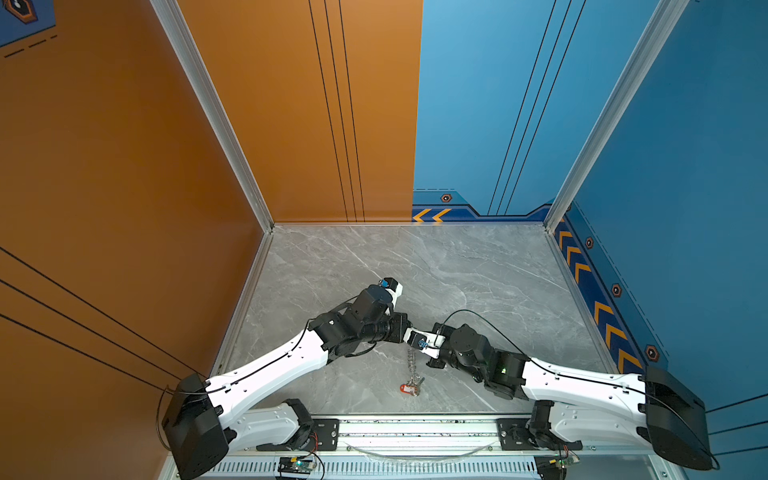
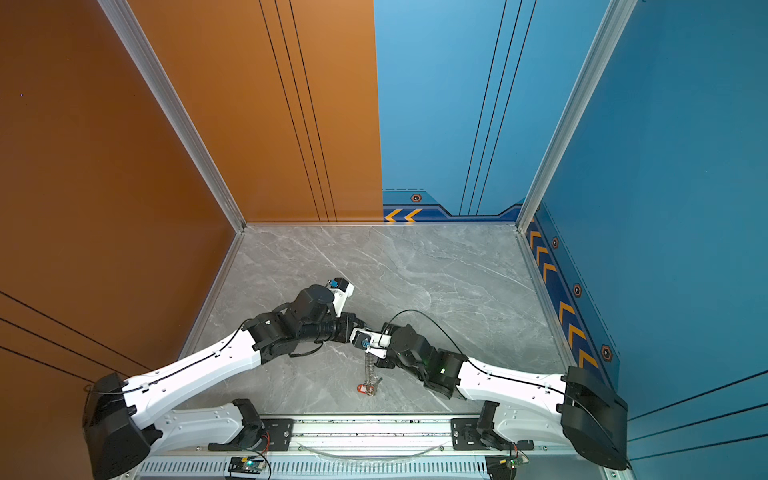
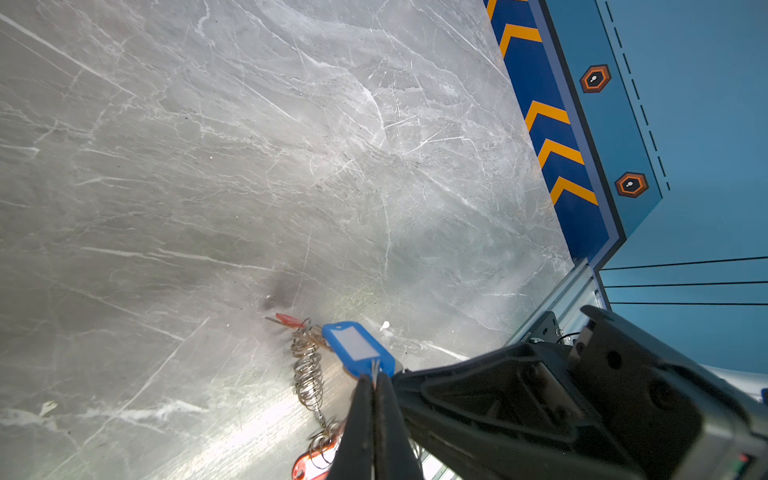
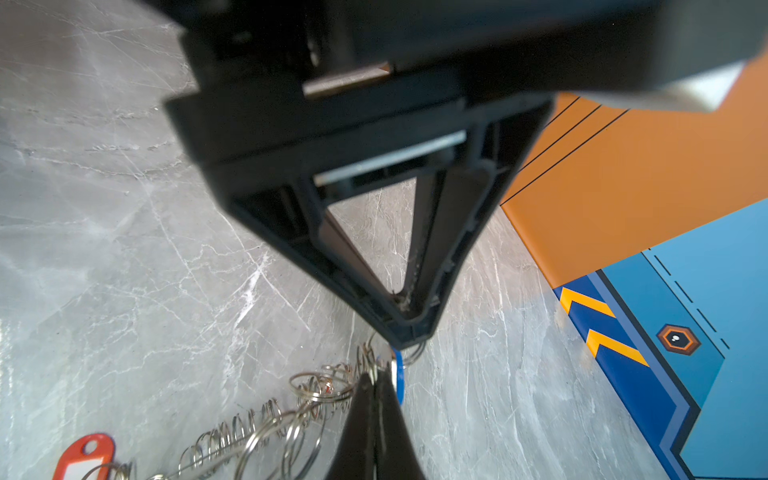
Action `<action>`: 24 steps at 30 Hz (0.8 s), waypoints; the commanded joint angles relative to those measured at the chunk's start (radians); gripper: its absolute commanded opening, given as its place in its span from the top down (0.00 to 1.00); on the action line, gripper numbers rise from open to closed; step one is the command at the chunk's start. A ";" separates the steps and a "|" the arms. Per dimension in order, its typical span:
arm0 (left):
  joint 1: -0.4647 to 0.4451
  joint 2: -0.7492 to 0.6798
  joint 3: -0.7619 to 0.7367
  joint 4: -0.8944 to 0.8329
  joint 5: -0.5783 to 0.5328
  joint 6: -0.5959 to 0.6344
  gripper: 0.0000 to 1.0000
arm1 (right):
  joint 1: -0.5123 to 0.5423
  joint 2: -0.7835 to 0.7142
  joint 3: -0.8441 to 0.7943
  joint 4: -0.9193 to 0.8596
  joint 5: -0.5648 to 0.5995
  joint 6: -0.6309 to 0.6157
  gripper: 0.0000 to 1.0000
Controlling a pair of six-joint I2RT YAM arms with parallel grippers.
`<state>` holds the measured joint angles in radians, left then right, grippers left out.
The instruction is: Put the keys on the keyring
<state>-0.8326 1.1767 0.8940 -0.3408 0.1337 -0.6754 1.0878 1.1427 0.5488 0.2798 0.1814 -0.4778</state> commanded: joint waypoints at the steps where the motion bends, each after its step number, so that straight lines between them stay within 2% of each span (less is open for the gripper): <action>1: 0.006 0.005 0.017 -0.022 -0.037 -0.014 0.96 | 0.006 -0.006 0.002 0.099 0.043 0.032 1.00; 18: 0.038 -0.045 -0.087 0.143 -0.021 -0.101 1.00 | 0.022 0.040 -0.046 0.308 0.081 0.123 1.00; 24: 0.049 -0.054 -0.106 0.197 -0.006 -0.114 1.00 | 0.019 0.035 -0.099 0.444 0.084 0.180 1.00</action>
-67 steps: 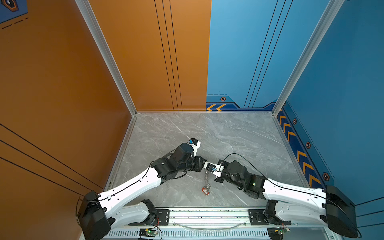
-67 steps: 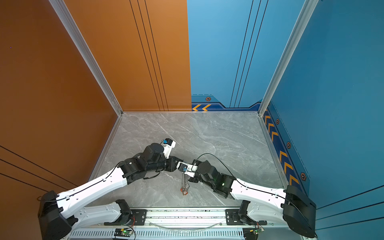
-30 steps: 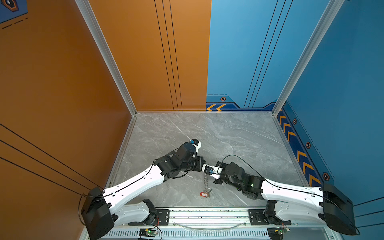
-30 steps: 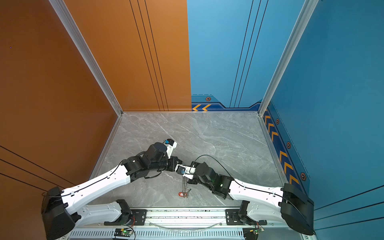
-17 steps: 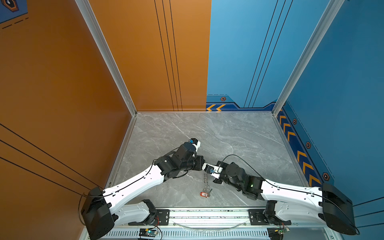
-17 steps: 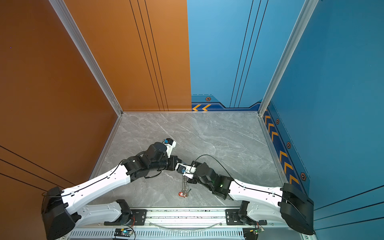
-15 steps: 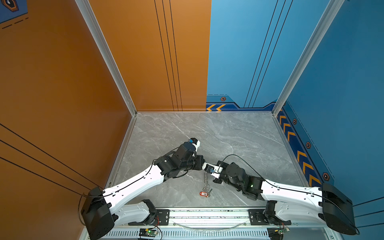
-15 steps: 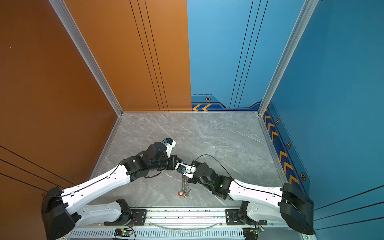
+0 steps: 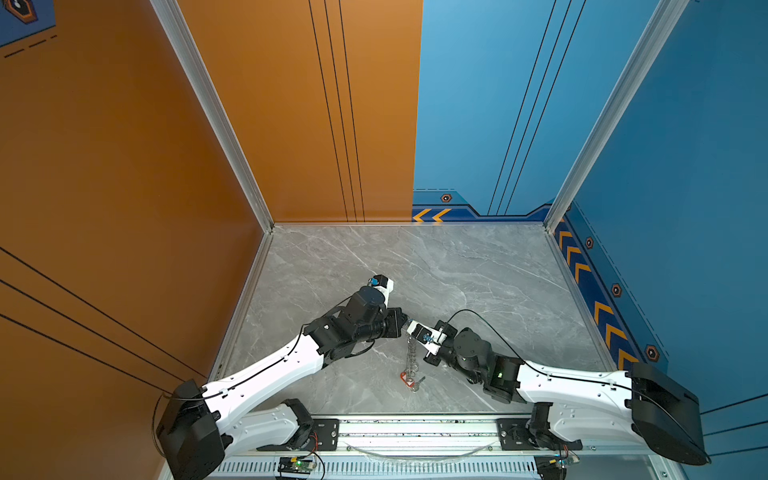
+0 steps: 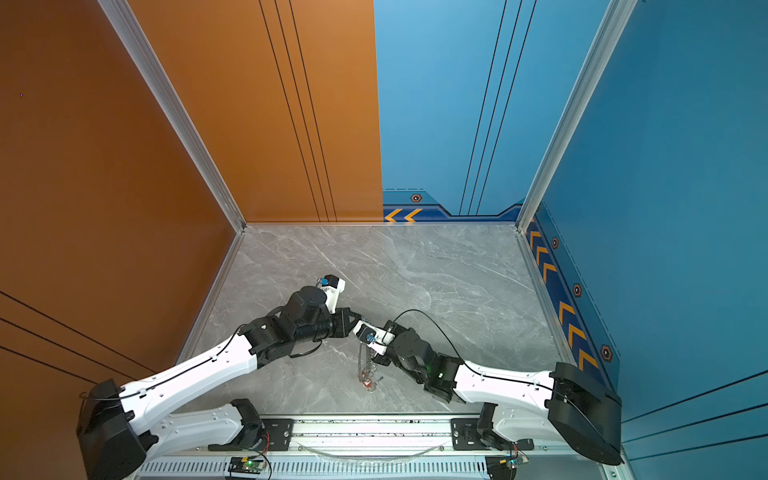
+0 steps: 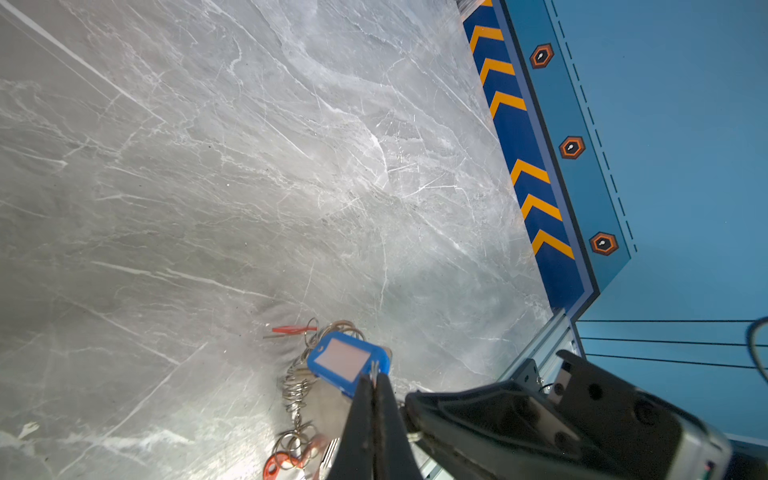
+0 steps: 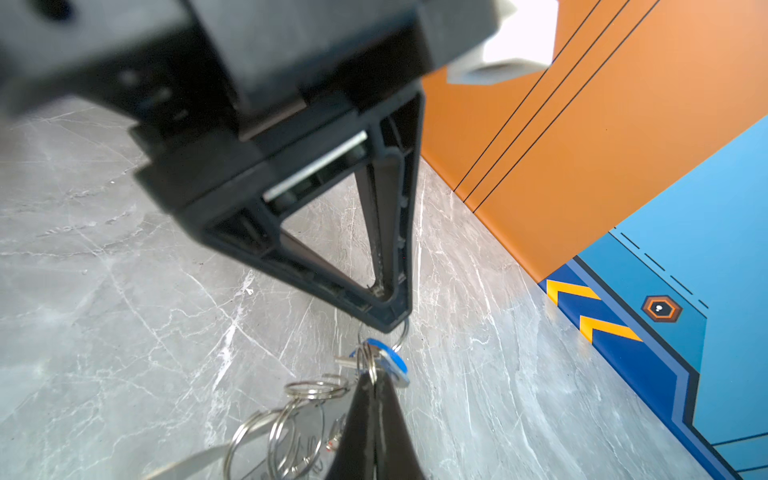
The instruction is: Put the keys on the keyring
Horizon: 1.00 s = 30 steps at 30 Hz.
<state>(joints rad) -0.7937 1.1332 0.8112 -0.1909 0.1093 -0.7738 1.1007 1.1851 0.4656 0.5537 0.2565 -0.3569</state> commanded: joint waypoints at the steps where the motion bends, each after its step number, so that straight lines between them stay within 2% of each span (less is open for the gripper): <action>1: 0.011 -0.013 -0.027 0.056 0.022 -0.020 1.00 | 0.006 -0.007 -0.025 0.197 0.004 0.066 1.00; 11: 0.022 -0.014 -0.039 0.074 0.035 -0.036 1.00 | -0.004 0.014 -0.076 0.389 -0.017 0.106 1.00; 21: 0.030 0.007 -0.041 0.064 0.041 -0.044 1.00 | -0.003 0.150 -0.153 0.700 0.000 0.147 1.00; 30: 0.035 0.014 -0.053 0.087 0.050 -0.042 1.00 | 0.002 0.164 -0.178 0.650 0.006 0.153 1.00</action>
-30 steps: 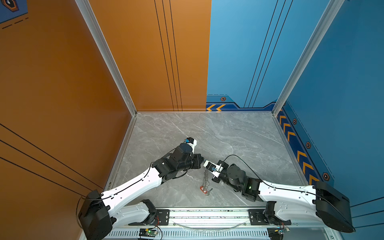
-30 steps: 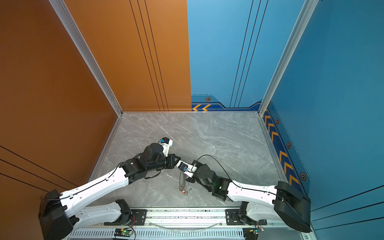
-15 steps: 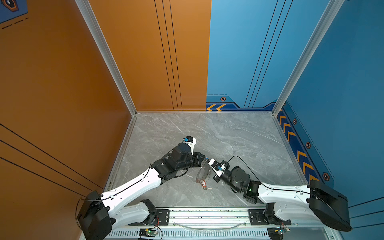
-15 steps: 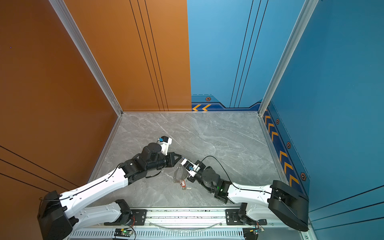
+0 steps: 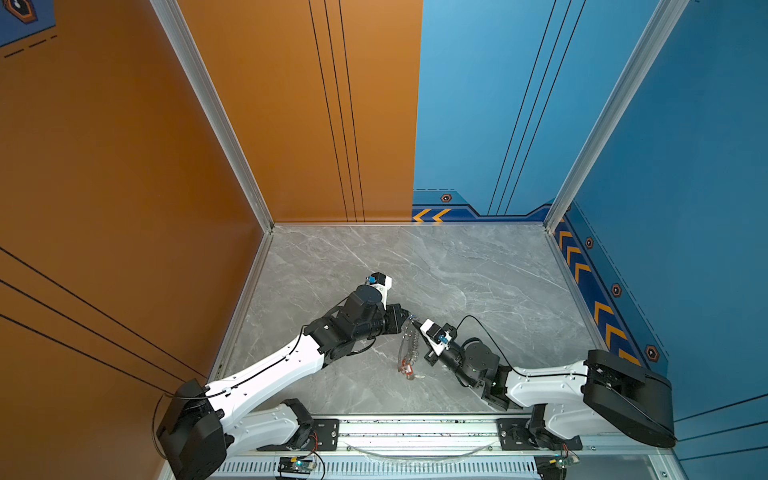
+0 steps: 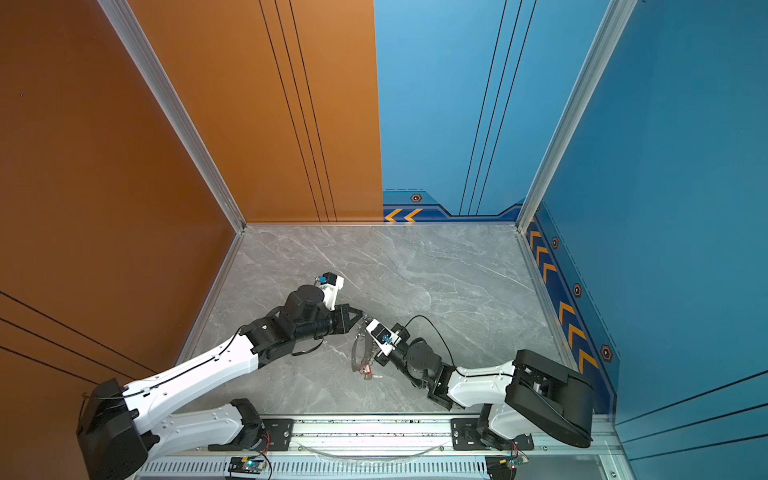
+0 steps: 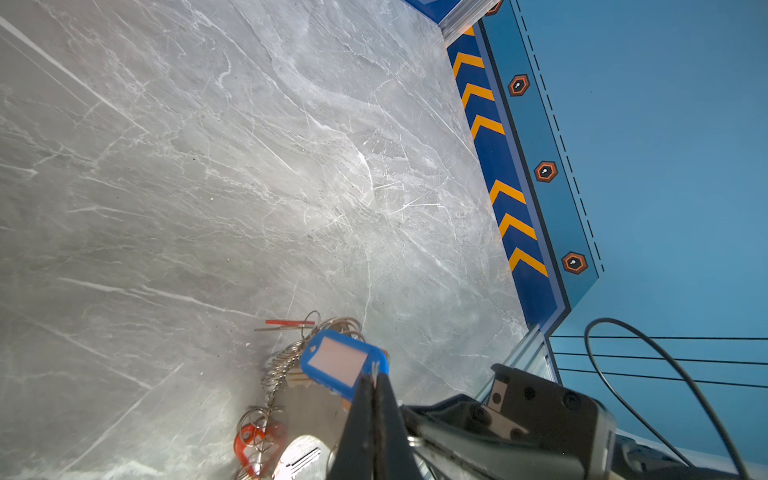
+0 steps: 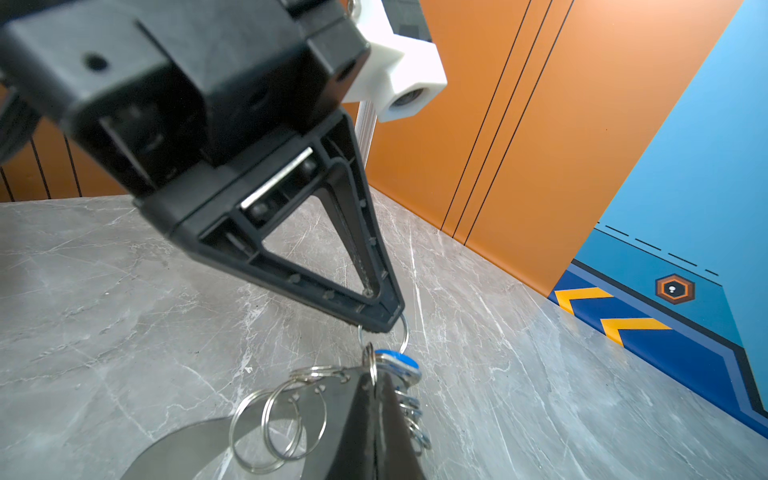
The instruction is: Put the keys on the keyring
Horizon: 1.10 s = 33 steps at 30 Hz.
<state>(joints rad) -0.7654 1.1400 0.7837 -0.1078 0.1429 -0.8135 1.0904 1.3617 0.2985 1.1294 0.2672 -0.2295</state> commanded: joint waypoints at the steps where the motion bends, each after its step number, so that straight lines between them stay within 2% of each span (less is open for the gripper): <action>1: 0.007 0.005 -0.026 0.008 0.017 0.000 1.00 | 0.011 -0.021 -0.014 0.062 -0.004 0.027 1.00; 8: -0.011 -0.003 -0.009 0.012 0.009 0.043 1.00 | -0.010 -0.119 0.005 -0.114 -0.065 0.038 0.95; 14: -0.036 -0.009 0.011 0.019 0.001 0.069 1.00 | -0.039 -0.183 0.016 -0.209 -0.111 0.055 0.93; 24: -0.066 -0.008 0.032 0.025 -0.011 0.104 1.00 | -0.069 -0.259 0.050 -0.369 -0.177 0.067 0.83; 33: -0.073 -0.010 0.037 0.024 -0.023 0.112 1.00 | -0.107 -0.407 0.123 -0.738 -0.228 0.025 0.80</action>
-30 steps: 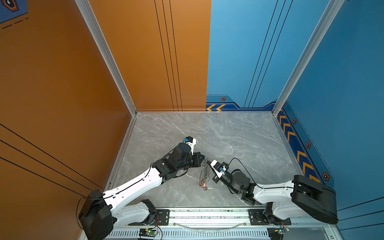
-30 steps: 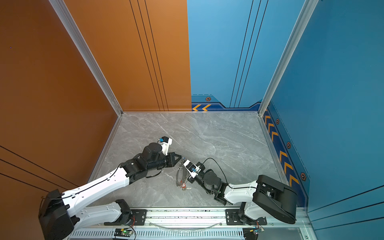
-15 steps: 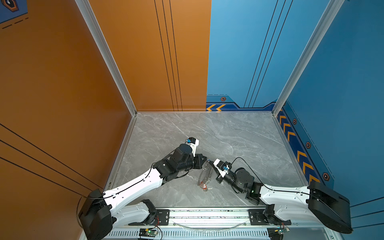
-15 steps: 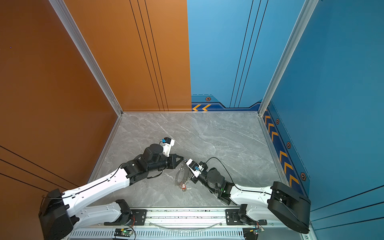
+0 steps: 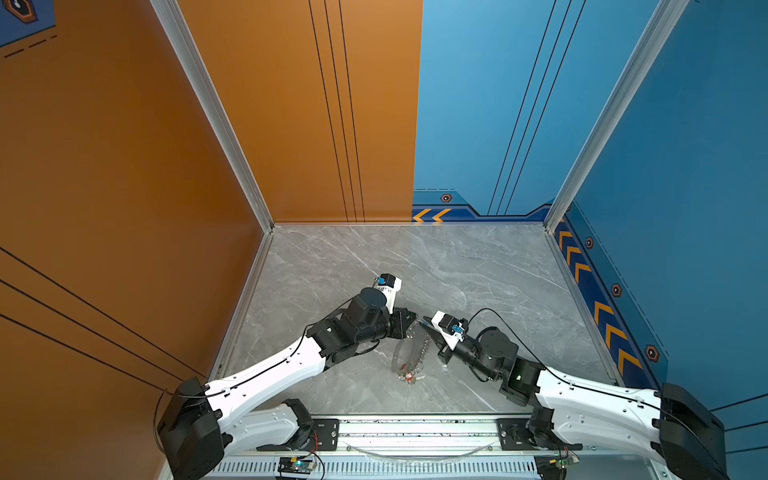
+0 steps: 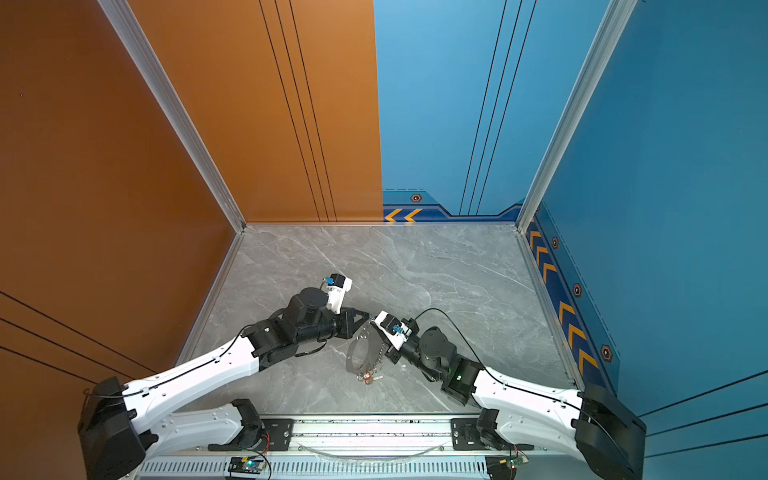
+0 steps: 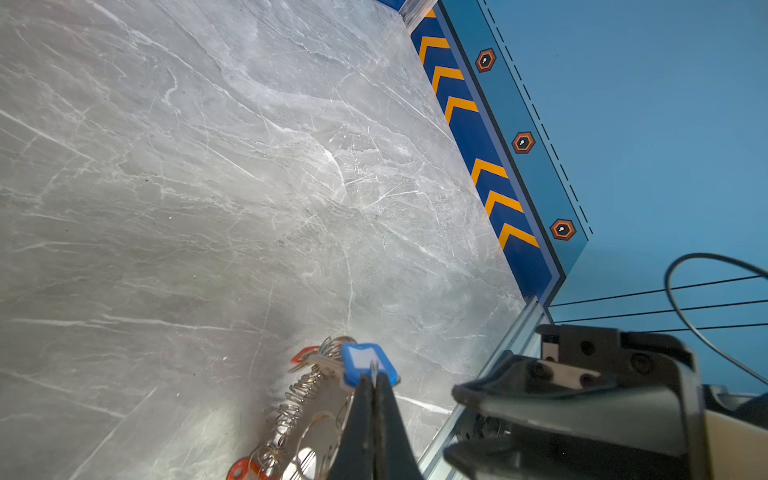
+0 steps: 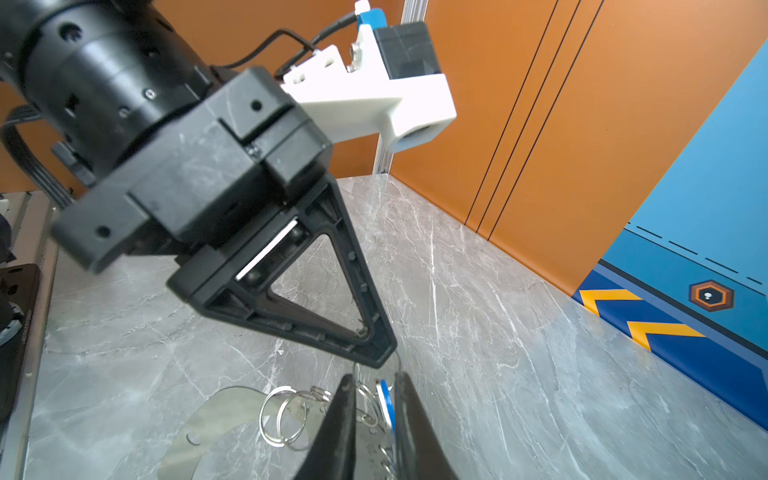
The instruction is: Put the keys on the keyring
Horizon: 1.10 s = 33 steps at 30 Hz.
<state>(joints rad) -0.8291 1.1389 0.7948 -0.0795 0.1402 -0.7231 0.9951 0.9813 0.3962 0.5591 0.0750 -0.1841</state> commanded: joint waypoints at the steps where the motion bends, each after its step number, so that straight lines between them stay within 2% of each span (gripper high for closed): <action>1: -0.010 -0.007 0.027 -0.003 -0.020 0.023 1.00 | -0.014 -0.038 0.027 -0.194 -0.050 -0.031 0.80; 9: -0.014 -0.006 0.025 -0.004 -0.022 0.024 1.00 | -0.036 -0.036 0.089 -0.381 -0.184 -0.122 0.78; 19: -0.022 -0.010 0.023 -0.003 -0.014 0.027 1.00 | -0.096 0.039 0.155 -0.377 -0.235 -0.174 0.78; 27: -0.027 -0.016 0.026 -0.003 -0.009 0.029 1.00 | -0.104 0.074 0.181 -0.384 -0.271 -0.197 0.79; 33: -0.028 -0.018 0.028 -0.004 -0.012 0.027 1.00 | -0.108 0.077 0.175 -0.375 -0.243 -0.208 0.80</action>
<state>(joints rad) -0.8452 1.1389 0.7948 -0.0792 0.1314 -0.7223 0.8951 1.0542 0.5533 0.1982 -0.1650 -0.3714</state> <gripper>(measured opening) 0.045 0.204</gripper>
